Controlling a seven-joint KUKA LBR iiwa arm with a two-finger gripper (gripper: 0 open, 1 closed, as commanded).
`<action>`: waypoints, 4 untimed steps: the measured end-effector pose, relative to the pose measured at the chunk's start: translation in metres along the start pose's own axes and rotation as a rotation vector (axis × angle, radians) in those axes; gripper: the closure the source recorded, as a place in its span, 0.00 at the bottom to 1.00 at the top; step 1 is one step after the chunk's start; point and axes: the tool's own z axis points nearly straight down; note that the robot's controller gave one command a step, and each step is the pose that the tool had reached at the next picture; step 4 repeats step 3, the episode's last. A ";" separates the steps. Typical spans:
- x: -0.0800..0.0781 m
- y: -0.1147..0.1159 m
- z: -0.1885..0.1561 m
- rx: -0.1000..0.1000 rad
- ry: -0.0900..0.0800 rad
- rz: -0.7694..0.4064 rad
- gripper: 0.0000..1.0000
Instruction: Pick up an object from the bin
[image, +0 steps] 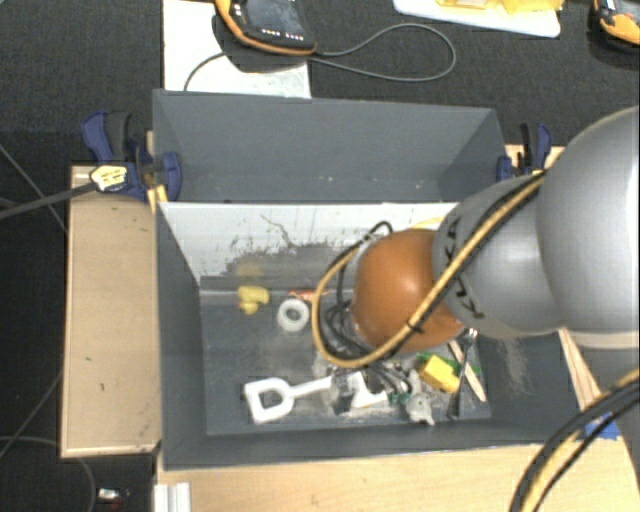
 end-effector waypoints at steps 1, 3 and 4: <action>0.003 0.000 -0.015 0.000 0.008 0.000 1.00; 0.001 0.000 -0.084 -0.001 0.005 0.003 1.00; 0.001 0.000 -0.084 -0.001 0.005 0.003 1.00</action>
Offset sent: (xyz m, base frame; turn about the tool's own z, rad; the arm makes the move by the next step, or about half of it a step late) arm -0.0014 -0.0002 0.0606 0.0011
